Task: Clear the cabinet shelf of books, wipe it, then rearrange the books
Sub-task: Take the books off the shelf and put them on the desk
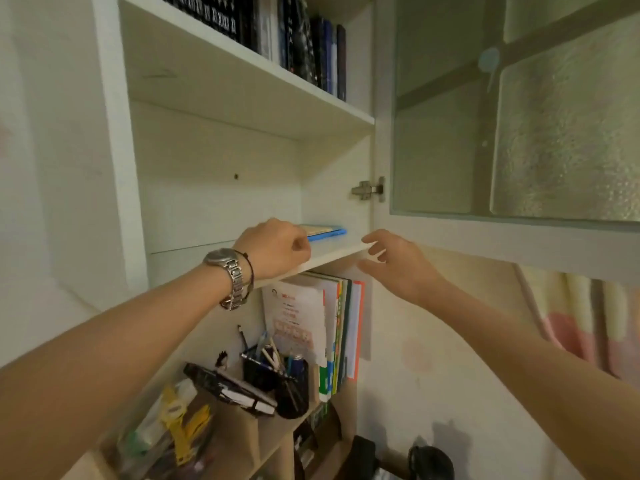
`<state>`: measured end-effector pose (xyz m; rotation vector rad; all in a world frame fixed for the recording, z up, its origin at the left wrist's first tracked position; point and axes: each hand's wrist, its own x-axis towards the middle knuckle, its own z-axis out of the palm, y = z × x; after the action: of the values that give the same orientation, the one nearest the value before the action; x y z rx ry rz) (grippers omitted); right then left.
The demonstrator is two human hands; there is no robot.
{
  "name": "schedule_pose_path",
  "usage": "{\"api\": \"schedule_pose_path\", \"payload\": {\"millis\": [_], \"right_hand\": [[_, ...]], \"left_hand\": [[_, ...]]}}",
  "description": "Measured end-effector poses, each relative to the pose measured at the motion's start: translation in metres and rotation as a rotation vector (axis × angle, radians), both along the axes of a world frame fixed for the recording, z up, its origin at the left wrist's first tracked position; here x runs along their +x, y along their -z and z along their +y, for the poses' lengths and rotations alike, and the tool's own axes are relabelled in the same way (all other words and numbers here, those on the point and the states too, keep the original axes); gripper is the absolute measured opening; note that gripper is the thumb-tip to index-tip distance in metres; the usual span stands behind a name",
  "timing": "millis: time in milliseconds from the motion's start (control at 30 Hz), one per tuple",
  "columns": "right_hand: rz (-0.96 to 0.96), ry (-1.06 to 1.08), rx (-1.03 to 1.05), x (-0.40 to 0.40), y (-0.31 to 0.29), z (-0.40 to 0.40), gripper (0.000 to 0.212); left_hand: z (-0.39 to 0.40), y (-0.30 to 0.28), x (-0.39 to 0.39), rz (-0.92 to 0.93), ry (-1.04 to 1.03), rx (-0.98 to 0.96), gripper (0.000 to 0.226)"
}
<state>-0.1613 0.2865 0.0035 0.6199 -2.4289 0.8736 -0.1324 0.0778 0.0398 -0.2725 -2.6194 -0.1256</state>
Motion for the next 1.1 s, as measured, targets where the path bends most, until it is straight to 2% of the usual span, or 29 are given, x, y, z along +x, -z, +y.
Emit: {"api": "schedule_pose_path", "payload": {"millis": [167, 367, 567, 733, 833, 933, 1100], "right_hand": [[0.015, -0.011, 0.000, -0.037, -0.005, -0.012, 0.043], [-0.038, -0.079, -0.177, -0.082, 0.009, -0.032, 0.037], [-0.055, -0.076, -0.270, -0.123, 0.014, -0.059, 0.038], [-0.160, -0.013, -0.232, -0.156, 0.002, -0.080, 0.046], [-0.225, 0.014, -0.237, -0.171, 0.003, -0.088, 0.040], [-0.253, -0.041, -0.389, -0.179, 0.014, -0.092, 0.026], [-0.264, -0.098, -0.507, -0.183, 0.021, -0.091, 0.030]], "left_hand": [[-0.010, -0.016, -0.047, -0.041, -0.095, -0.004, 0.021], [-0.025, -0.014, -0.095, -0.034, -0.140, 0.029, 0.024], [-0.037, -0.004, -0.109, -0.018, -0.179, 0.025, 0.025], [-0.037, -0.001, -0.115, -0.017, -0.182, -0.002, 0.026], [-0.040, 0.000, -0.116, 0.002, -0.181, 0.006, 0.024], [-0.040, 0.001, -0.117, 0.001, -0.182, 0.015, 0.024], [-0.034, -0.010, -0.124, -0.020, -0.194, -0.064, 0.023]]}}
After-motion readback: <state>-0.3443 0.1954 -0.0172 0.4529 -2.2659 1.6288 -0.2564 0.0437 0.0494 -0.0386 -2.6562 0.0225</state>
